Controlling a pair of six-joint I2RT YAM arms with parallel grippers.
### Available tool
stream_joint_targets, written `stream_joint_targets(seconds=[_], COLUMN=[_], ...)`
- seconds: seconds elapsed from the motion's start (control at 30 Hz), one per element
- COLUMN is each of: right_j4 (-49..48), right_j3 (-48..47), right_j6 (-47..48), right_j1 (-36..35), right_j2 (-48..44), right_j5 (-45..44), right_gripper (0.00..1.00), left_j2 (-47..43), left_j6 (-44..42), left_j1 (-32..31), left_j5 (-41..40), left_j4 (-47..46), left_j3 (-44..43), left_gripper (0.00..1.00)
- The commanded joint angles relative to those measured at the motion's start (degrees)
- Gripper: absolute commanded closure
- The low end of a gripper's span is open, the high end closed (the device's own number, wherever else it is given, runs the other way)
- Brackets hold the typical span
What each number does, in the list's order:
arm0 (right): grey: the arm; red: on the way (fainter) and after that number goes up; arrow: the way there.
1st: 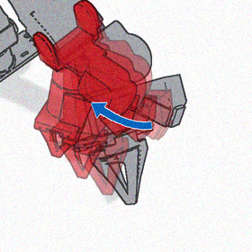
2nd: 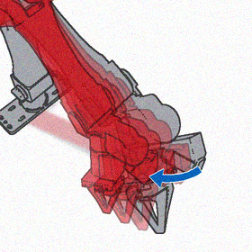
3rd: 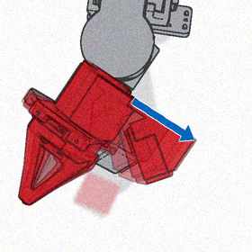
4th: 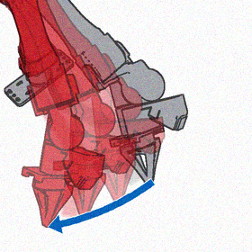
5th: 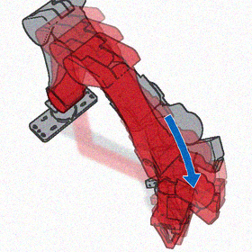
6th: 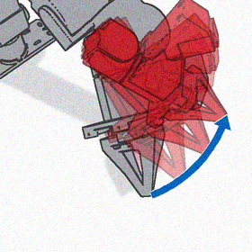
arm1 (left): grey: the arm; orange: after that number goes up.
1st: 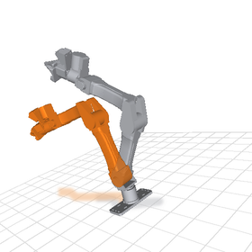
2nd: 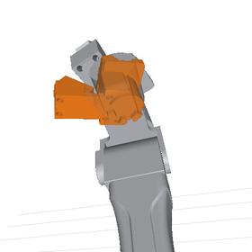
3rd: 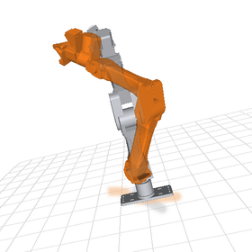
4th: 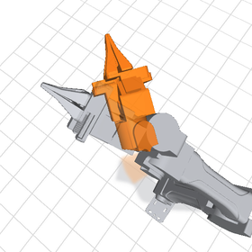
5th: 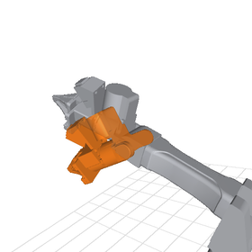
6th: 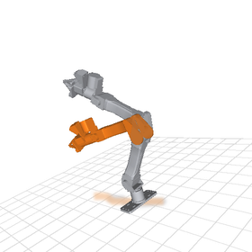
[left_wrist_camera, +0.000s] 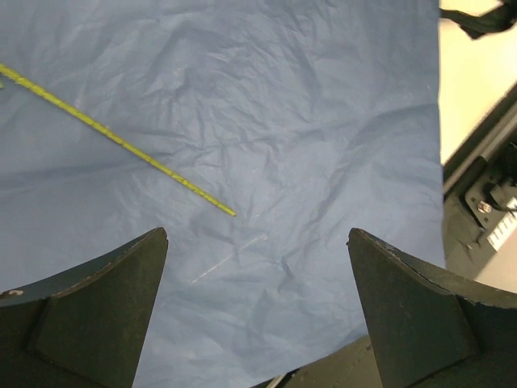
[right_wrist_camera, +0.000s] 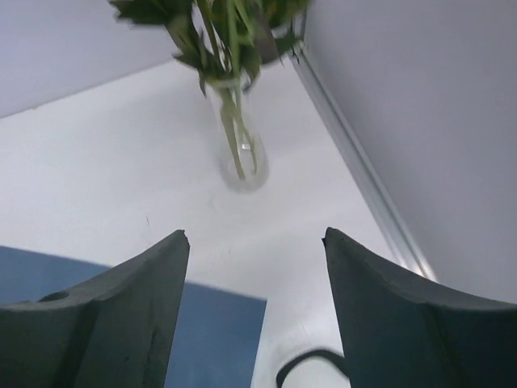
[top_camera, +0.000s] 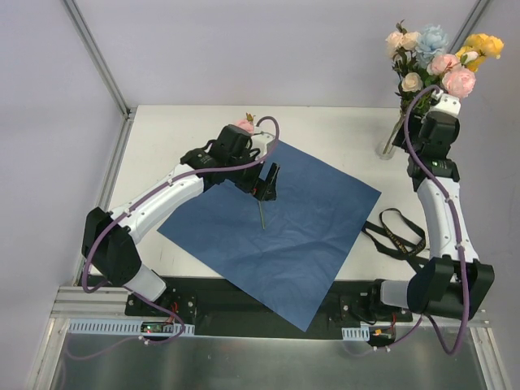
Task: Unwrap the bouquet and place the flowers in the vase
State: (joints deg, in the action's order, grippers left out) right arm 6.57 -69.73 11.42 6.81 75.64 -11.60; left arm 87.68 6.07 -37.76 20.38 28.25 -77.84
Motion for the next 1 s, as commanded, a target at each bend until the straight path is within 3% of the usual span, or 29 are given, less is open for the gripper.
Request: stream_joint_targets(seconds=[0.0,0.1,0.27,0.4,0.53,0.8,0.97], right_j4=[12.05,15.93,20.41,20.86,19.80,21.03,22.70], right_j3=[2.58,7.76,14.61,18.84,21.22,24.91,24.65], right_j6=[-11.23,-20.10,-22.23,-24.77,-25.31,-21.45,-18.72], right_j1=[-1.35,-4.34,-14.34,-19.72,-22.54,-23.15,-25.35], right_j2=[-7.76,-11.20,-17.00,-19.64,-20.18,-24.56,-25.54], right_j5=[-4.74,-4.67,-3.53,3.92,8.16,11.07,7.99], right_gripper=[0.29,0.28,0.27,0.25,0.25,0.25,0.24], left_j2=[2.13,6.34,11.80,20.15,27.62,36.42,38.88], left_j6=[4.73,10.01,15.81,17.40,20.12,24.34,24.70], left_j1=[1.02,1.81,2.78,2.95,2.95,2.69,2.60], left_j5=[-5.87,-7.99,-14.22,-19.75,-23.45,-29.35,-28.12], left_j4=[-1.27,-1.01,1.63,3.91,6.73,9.72,9.72], left_j3=[-0.55,-2.48,-8.02,-13.72,-21.10,-25.34,-24.73], left_gripper=[0.09,0.11,0.12,0.18,0.38,0.43,0.63])
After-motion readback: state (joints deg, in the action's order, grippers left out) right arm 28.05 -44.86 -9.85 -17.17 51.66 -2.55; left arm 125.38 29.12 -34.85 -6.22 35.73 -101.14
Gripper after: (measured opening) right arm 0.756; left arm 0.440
